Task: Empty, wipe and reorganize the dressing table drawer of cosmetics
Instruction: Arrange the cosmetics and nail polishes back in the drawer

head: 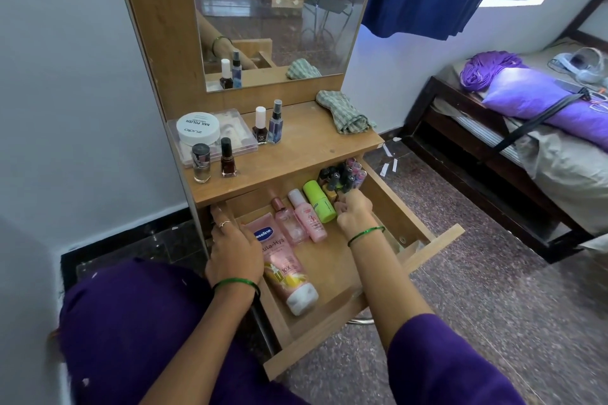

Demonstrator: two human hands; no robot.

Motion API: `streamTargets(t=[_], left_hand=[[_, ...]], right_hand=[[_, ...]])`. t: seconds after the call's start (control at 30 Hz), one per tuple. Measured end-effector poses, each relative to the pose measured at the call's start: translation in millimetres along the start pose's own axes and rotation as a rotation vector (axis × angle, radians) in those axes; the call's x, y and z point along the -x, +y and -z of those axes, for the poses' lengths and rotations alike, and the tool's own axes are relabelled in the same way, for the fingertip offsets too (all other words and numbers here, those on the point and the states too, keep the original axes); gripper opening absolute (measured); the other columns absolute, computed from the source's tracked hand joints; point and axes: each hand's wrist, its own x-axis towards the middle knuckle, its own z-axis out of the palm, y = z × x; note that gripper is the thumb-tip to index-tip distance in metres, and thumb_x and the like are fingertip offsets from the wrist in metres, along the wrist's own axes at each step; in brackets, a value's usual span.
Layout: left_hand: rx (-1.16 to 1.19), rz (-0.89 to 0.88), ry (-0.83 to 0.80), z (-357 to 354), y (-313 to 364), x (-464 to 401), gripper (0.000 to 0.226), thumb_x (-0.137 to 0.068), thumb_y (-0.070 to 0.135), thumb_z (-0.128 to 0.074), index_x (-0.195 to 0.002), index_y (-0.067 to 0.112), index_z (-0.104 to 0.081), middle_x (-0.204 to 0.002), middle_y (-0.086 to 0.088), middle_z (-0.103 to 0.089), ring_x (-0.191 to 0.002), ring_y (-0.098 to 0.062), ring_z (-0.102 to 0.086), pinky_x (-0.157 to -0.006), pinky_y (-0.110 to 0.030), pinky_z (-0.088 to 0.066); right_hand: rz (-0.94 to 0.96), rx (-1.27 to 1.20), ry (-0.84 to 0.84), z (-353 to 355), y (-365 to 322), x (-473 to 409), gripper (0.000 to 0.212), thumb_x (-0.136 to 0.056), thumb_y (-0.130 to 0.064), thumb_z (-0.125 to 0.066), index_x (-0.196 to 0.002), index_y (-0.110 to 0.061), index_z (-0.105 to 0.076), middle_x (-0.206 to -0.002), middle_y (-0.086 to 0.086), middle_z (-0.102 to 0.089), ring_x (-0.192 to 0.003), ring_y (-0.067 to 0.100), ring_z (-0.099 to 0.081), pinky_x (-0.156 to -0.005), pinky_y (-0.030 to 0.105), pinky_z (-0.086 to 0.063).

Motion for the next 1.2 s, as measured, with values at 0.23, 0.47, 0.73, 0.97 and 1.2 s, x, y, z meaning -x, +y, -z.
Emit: streamTargets(t=[0.23,0.47,0.73,0.97,1.2], left_hand=[[0.001,-0.002,0.010,1,0,0,0.051,-0.098,0.030,-0.033,-0.143,0.019,-0.014,-0.123,-0.014,-0.054,-0.099,-0.033,-0.061,-0.070,-0.042,-0.048],[0.016,0.002,0.005,3,2,2,0.053,-0.097,0.030,-0.035,-0.143,0.022,-0.012,-0.124,-0.014,-0.054,-0.101,-0.032,-0.061,-0.075,-0.047,-0.053],[-0.014,0.002,-0.004,4,1,2,0.056,-0.098,0.029,-0.036,-0.146,0.018,-0.010,-0.129,-0.013,-0.051,-0.106,-0.031,-0.059,-0.074,-0.042,-0.048],[-0.024,0.011,0.005,2,1,0,0.053,-0.098,0.030,-0.036,-0.144,0.017,-0.014,-0.125,-0.013,-0.053,-0.102,-0.031,-0.060,-0.068,-0.038,-0.042],[-0.003,-0.001,0.027,2,1,0,0.054,-0.097,0.029,-0.035,-0.145,0.016,-0.013,-0.128,-0.016,-0.052,-0.105,-0.035,-0.059,-0.075,-0.045,-0.048]], right_hand=[[0.334,0.028,0.121,-3,-9,12,0.018,-0.084,0.004,-0.034,-0.086,-0.010,-0.046,-0.076,0.004,-0.045,-0.062,0.012,-0.040,-0.053,0.023,-0.032],[0.839,0.572,-0.442,-56,-22,53,0.038,-0.081,-0.005,-0.060,-0.118,-0.014,-0.054,-0.113,0.001,-0.055,-0.100,0.012,-0.054,-0.087,0.022,-0.047],[0.926,0.986,-0.548,-99,-17,49,0.048,-0.083,-0.004,-0.060,-0.129,-0.005,-0.046,-0.119,0.012,-0.060,-0.105,0.021,-0.056,-0.079,0.017,-0.037],[1.022,0.948,-0.451,-92,-15,49,0.019,-0.084,-0.006,-0.059,-0.099,0.006,-0.060,-0.098,0.019,-0.065,-0.087,0.028,-0.056,-0.057,0.020,-0.026],[0.964,0.920,-0.344,-10,-32,37,0.015,-0.084,-0.021,-0.063,-0.096,-0.012,-0.065,-0.092,-0.002,-0.067,-0.084,0.011,-0.061,-0.075,0.025,-0.049]])
